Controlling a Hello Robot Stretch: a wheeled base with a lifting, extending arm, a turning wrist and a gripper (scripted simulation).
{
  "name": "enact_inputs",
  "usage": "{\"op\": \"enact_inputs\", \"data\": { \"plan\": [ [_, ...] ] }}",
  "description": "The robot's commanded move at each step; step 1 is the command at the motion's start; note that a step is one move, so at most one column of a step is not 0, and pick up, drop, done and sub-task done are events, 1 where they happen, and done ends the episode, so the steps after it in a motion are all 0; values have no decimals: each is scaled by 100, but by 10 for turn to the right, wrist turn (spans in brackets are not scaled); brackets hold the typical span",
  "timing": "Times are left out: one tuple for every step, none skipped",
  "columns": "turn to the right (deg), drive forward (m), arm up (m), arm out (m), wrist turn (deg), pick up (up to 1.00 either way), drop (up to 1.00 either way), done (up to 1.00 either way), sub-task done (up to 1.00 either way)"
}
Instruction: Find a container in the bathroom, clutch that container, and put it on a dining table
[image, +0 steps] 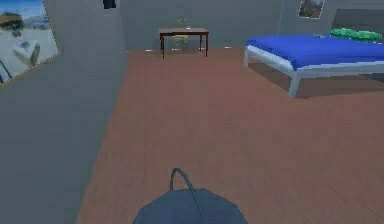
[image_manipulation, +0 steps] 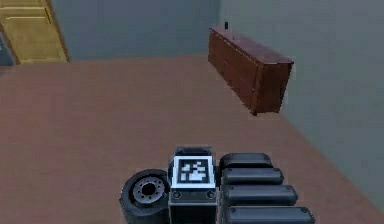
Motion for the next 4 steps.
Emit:
{"op": "enact_inputs", "data": {
  "plan": [
    [0, 100, 0, 0, 0, 0, 0, 0, 0],
    [0, 100, 0, 0, 0, 0, 0, 0, 0],
    [0, 100, 0, 0, 0, 0, 0, 0, 0],
    [0, 100, 0, 0, 0, 0, 0, 0, 0]
  ]
}}
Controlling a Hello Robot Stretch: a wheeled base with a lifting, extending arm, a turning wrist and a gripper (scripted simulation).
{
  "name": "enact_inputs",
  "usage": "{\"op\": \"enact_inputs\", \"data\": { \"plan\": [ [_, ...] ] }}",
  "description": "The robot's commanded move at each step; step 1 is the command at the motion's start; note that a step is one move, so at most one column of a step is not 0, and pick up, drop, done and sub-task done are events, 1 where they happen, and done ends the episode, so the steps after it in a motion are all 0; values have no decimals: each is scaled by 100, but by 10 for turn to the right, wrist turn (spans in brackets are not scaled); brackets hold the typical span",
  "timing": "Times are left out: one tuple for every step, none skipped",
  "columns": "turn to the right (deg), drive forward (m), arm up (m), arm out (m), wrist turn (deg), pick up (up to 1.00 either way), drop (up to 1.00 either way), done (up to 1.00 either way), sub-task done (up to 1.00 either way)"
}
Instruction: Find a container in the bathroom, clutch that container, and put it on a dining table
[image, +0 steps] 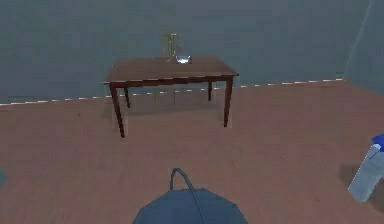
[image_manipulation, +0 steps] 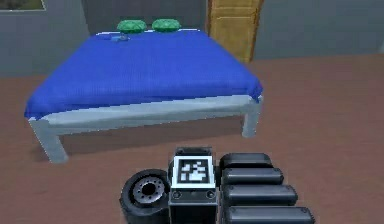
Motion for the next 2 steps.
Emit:
{"op": "enact_inputs", "data": {
  "plan": [
    [0, 100, 0, 0, 0, 0, 0, 0, 0],
    [-60, 0, 0, 0, 0, 0, 0, 0, 0]
  ]
}}
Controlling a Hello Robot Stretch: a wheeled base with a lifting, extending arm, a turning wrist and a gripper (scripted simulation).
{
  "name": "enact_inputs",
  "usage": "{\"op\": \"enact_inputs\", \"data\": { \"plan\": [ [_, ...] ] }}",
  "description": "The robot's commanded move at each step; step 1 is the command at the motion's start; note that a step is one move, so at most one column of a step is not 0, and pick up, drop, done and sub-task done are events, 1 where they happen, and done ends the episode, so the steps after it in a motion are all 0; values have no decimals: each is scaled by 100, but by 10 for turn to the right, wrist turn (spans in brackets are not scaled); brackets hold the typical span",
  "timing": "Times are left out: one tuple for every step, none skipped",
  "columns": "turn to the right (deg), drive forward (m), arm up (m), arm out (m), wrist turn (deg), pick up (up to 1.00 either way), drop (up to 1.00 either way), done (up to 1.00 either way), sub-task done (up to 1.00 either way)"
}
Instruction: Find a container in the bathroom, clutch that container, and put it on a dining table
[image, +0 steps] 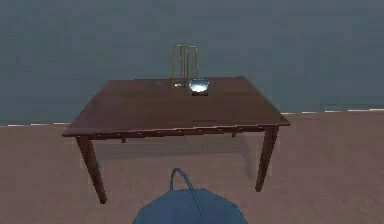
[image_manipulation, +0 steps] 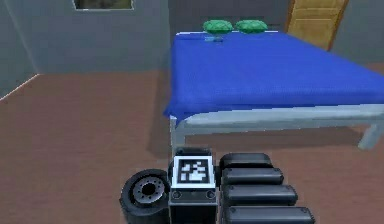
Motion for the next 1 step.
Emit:
{"op": "enact_inputs", "data": {
  "plan": [
    [0, 55, 0, 0, 0, 0, 0, 0, 0]
  ]
}}
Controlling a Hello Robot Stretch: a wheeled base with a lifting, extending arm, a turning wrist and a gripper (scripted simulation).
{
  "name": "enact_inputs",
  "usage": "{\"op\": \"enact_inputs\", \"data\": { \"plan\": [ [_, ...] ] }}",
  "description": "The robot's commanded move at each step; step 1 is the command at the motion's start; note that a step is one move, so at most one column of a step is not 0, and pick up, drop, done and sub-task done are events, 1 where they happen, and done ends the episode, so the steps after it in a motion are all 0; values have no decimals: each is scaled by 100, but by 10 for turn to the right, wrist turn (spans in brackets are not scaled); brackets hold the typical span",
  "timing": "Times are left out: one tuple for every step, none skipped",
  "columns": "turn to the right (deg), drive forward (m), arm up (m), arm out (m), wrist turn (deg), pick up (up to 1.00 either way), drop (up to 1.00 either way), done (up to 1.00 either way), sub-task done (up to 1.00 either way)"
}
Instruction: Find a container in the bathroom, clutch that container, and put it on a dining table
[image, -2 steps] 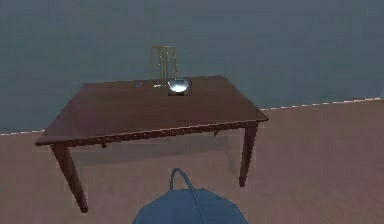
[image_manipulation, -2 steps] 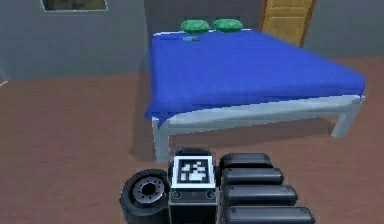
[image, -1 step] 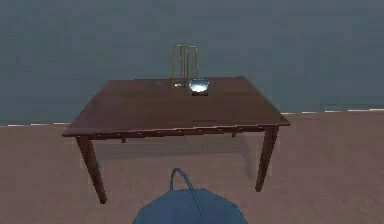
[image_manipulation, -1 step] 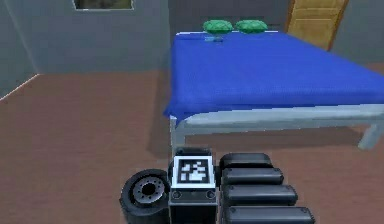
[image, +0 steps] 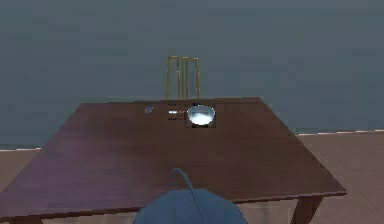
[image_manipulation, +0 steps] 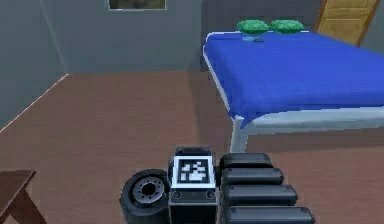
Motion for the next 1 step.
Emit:
{"op": "enact_inputs", "data": {
  "plan": [
    [-30, 0, 0, 0, 0, 0, 0, 0, 0]
  ]
}}
